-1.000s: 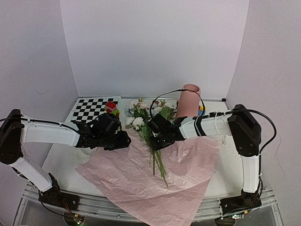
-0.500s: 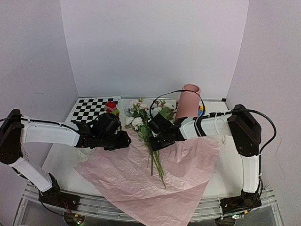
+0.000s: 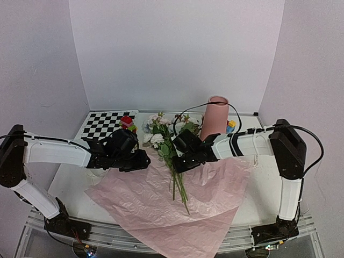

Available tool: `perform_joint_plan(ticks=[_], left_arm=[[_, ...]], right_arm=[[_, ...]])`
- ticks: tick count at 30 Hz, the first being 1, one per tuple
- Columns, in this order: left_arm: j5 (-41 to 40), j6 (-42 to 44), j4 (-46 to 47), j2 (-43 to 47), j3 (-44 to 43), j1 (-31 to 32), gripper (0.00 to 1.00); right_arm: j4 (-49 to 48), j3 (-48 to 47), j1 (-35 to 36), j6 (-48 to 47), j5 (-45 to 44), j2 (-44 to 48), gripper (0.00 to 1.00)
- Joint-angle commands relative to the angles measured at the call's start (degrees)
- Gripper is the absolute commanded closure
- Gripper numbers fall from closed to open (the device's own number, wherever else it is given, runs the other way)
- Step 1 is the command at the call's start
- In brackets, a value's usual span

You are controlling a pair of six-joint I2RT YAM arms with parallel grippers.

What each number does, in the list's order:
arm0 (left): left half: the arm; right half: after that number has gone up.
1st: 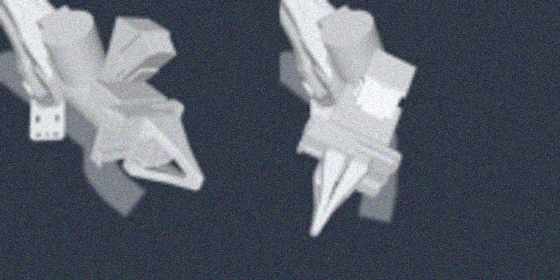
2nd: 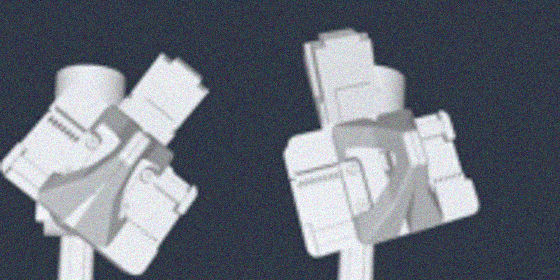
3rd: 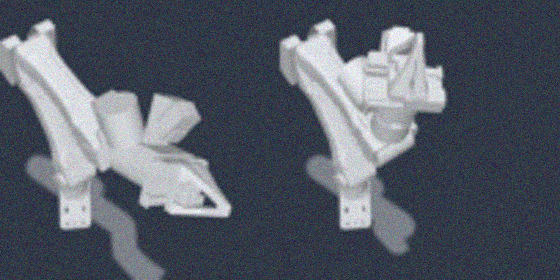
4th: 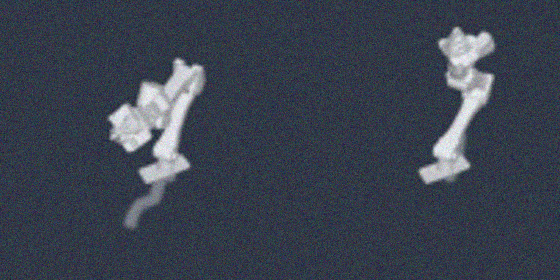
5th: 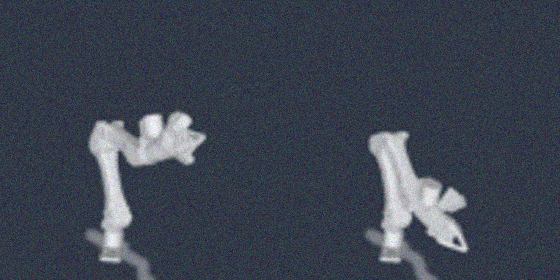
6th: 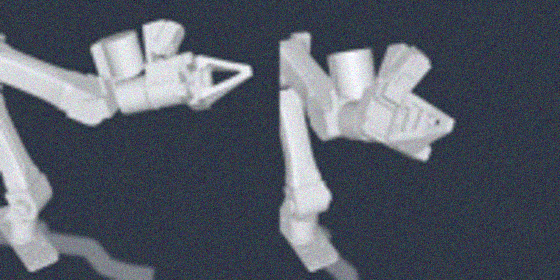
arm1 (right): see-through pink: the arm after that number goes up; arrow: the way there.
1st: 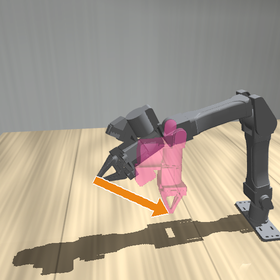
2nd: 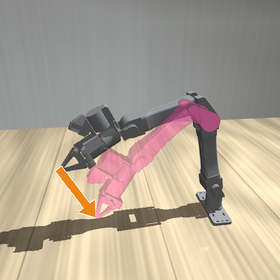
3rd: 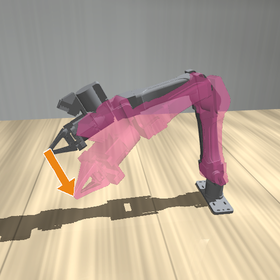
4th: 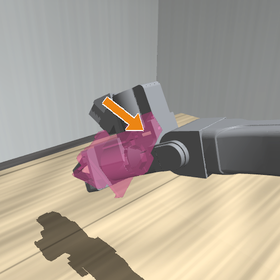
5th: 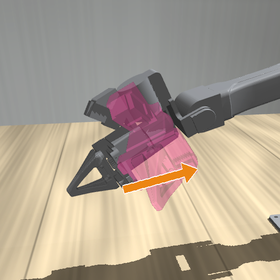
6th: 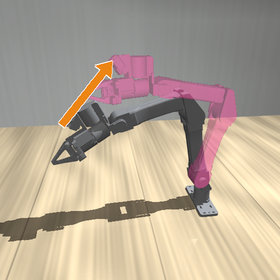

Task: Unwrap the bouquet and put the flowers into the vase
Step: Pick up the fake flower from the wrapping paper.

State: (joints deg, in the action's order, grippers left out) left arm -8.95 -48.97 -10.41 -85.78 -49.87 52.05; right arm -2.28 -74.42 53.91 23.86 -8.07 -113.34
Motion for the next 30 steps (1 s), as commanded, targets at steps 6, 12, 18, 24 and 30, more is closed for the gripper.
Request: perform_joint_plan(ticks=[6,12,18,24,30], left_arm=[[0.6,1.2,1.7,0.0,-2.6,-0.4,0.47],[0.8,1.3,1.7,-0.1,-2.6,-0.4,0.47],[1.1,1.4,1.7,-0.6,-2.7,-0.4,0.47],[1.3,1.6,1.7,-0.5,-2.7,-0.4,0.47],[1.5,1.8,1.8,-0.9,-3.2,-0.4,0.47]], right_arm=[[-0.3,0.4,0.0,0.7,2.2,-1.8,0.76],[-0.4,-0.1,0.0,0.7,2.3,-2.9,0.78],[-0.4,-0.3,0.0,0.9,1.6,-3.5,0.92],[-0.5,1.5,0.1,1.1,-1.4,2.2,1.0],[-0.4,3.8,0.1,0.9,-4.6,8.4,1.0]])
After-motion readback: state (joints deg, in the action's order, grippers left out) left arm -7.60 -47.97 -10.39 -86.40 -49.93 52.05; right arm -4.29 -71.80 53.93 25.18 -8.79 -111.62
